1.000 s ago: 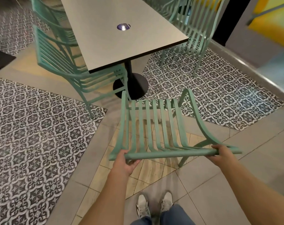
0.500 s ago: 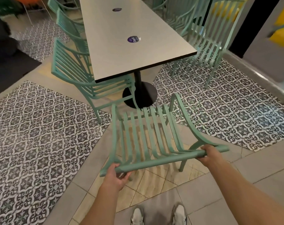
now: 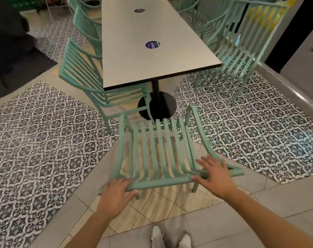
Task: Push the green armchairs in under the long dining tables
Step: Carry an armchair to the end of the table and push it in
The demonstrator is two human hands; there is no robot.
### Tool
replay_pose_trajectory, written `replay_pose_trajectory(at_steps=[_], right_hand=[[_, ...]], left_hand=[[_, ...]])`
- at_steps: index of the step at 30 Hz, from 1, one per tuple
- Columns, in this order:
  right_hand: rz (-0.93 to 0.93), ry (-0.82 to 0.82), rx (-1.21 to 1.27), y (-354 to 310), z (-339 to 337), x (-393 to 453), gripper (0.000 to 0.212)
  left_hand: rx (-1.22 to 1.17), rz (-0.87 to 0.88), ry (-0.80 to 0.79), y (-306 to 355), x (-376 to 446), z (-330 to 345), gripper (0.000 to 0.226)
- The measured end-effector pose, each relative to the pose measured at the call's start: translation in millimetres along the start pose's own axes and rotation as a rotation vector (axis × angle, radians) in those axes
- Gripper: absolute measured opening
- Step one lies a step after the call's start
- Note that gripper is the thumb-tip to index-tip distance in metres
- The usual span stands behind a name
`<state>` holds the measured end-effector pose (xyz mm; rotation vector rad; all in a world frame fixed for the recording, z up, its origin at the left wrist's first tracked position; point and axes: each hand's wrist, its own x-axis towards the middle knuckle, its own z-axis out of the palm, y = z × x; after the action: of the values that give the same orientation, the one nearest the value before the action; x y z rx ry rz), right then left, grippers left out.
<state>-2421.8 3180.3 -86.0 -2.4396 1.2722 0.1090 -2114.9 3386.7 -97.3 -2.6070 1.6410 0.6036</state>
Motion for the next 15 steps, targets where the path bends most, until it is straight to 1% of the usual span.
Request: replay_pose_trajectory(at_steps=[1,2,4,7,10,13,15], right_hand=[[-0.095,-0.108,-0.085,-2.6,2.9,2.8,0.077],[-0.158,-0.161,-0.150,-4.5,6.6,4.9,0.084],[-0.210,-0.157,-0.222,-4.6,12.6,7.6,0.094],[-0.231,-0.131,-0.247,-1.5,11.0,11.8,0.096],[-0.220,-0.122,-0.251,-5.5,6.0,17.7,0.099],[-0.201,-0.111,-0.214,-3.7,-5.0,27.4,0.103],[-0.202,-0.094,-0.210,-1.0,-9.4,33.6,0.105]], left_hand=[[0.045,0.089,-0.065,5.3,5.8,-0.1,0.096],[0.065,0.150,-0.097,7.8,11.6,-0.6,0.097],[0.082,0.224,-0.116,11.2,20.9,-3.3,0.100],[0.103,0.227,-0.140,11.8,21.9,-4.0,0.102],[0.076,0.222,-0.151,12.7,27.8,-8.8,0.088],[0.083,0.218,-0.162,16.1,39.2,-11.9,0.079],[0.082,0.209,-0.183,19.7,46.3,-13.6,0.065]])
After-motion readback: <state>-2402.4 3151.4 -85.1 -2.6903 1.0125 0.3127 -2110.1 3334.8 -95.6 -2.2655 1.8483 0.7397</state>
